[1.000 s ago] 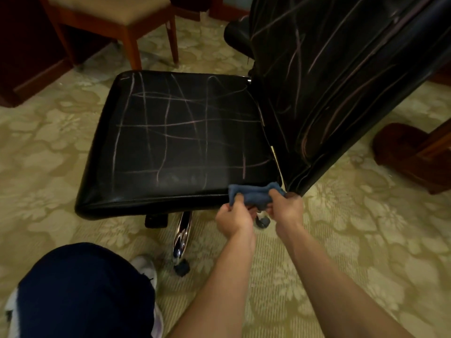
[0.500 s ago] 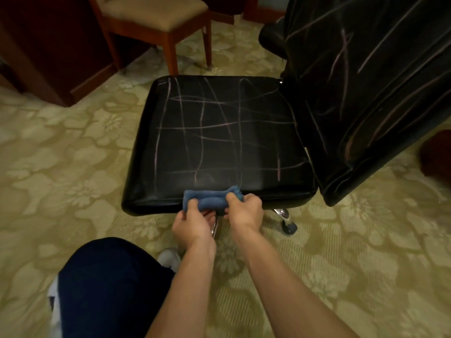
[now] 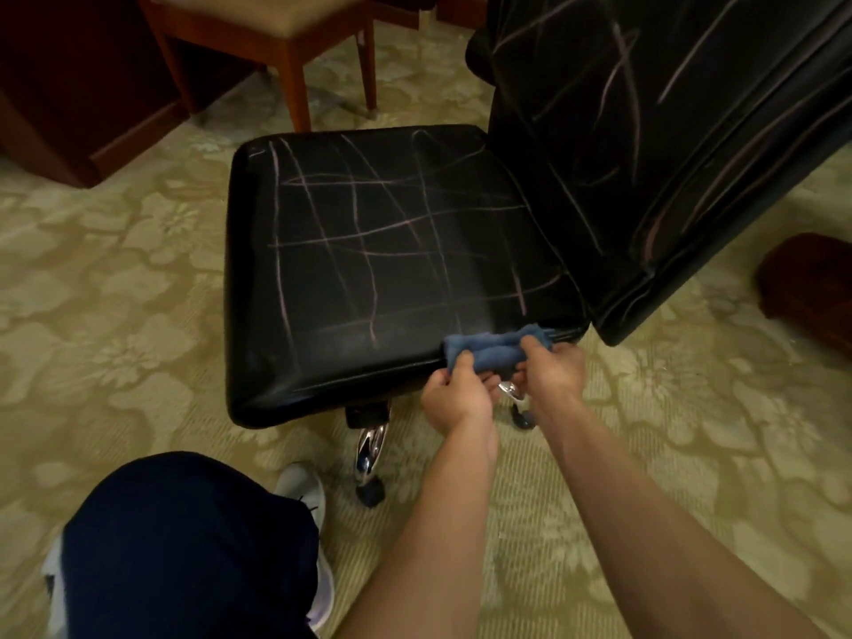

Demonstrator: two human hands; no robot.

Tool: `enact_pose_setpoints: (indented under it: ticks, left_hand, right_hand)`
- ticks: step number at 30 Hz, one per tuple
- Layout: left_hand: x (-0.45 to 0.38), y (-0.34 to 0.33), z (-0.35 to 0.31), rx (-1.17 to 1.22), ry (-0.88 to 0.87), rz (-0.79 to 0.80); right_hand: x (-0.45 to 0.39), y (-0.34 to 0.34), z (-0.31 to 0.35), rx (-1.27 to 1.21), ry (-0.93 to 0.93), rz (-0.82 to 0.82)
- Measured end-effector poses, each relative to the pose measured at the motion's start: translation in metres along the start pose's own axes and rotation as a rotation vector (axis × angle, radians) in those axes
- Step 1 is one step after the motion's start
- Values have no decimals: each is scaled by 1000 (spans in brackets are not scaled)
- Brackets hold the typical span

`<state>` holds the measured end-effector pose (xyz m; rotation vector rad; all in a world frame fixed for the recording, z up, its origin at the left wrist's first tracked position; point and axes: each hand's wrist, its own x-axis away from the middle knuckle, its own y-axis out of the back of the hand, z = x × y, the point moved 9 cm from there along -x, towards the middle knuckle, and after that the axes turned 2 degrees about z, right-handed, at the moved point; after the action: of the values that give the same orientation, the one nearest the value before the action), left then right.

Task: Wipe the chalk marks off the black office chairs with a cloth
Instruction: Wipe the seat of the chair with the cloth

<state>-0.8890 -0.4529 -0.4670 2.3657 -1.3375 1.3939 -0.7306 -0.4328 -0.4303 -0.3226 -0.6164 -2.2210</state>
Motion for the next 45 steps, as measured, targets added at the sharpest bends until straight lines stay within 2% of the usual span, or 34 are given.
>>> enact_pose_setpoints:
  ticks: [5, 11, 16, 20, 24, 33, 36, 40, 45]
  left_hand:
    - [3, 35, -20, 7, -77, -84]
    - [9, 132, -81, -58, -334, -304]
    - [1, 194, -128, -437, -541, -543]
    - [-3, 182, -141, -494, -603, -477]
    - [-1, 172, -131, -526, -633, -477]
    - [24, 160, -99, -625, -568, -449]
    - [27, 168, -104, -610, -552, -440]
    - [29, 173, -110, -701, -532, -391]
    - [31, 180, -111, -782, -598, -376]
  right_hand:
    - [24, -28, -7, -84, -33, 56]
    - [92, -104, -30, -33, -22, 217]
    - [131, -143, -43, 57, 2, 326]
    - [128, -147, -37, 101, 28, 348]
    - [117, -135, -31, 122, 58, 329]
    - [96, -100, -31, 133, 104, 274]
    - [105, -101, -28, 187, 159, 329]
    - [113, -100, -24, 206, 216, 385]
    - [119, -97, -18, 264, 351, 525]
